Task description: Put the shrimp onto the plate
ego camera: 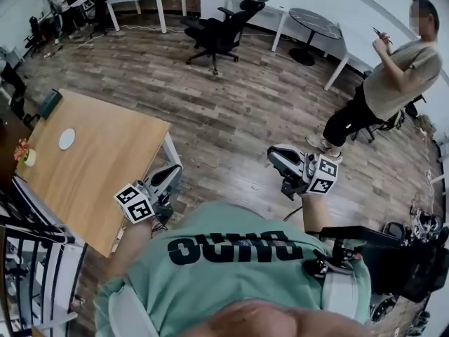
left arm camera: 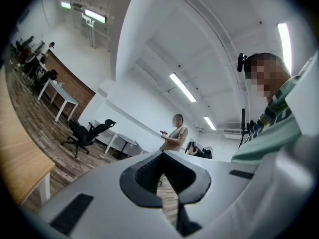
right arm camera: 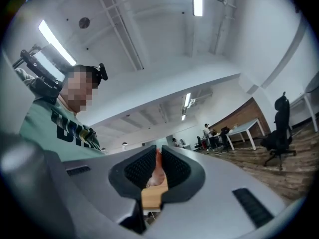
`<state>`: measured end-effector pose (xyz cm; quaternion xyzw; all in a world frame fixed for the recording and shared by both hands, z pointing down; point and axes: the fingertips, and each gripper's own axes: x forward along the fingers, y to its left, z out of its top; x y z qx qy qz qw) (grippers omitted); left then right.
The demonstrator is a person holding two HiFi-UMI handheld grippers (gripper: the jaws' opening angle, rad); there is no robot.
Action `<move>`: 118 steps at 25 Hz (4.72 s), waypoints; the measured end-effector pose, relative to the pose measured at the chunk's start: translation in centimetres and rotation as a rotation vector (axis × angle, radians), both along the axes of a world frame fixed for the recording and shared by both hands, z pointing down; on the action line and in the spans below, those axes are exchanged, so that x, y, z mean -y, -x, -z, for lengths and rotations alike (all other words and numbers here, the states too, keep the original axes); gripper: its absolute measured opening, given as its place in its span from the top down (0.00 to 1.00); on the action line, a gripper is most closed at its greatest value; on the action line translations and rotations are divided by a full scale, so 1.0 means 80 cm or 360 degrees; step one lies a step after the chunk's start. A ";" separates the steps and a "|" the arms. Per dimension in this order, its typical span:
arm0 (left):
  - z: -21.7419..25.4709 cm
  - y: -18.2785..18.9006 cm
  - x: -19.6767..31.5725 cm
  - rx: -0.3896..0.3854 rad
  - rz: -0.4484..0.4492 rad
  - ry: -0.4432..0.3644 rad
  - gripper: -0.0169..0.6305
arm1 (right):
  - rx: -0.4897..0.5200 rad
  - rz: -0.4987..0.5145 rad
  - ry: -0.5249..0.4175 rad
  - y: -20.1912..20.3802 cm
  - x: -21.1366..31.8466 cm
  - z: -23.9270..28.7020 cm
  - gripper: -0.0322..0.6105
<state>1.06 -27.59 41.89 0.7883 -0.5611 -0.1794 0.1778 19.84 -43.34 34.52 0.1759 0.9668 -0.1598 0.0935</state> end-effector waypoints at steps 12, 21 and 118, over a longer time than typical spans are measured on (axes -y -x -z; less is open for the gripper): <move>0.008 -0.045 0.112 0.0017 0.0528 0.0037 0.96 | 0.0105 0.0586 0.0008 0.047 0.174 0.000 0.89; 0.013 -0.027 0.122 -0.0001 0.0829 0.0146 0.96 | 0.0068 0.0891 0.0114 0.125 0.214 -0.021 0.89; -0.118 0.637 -0.389 -0.0156 0.1899 0.0237 0.96 | -0.0317 0.2193 0.0064 0.960 -0.408 -0.119 0.89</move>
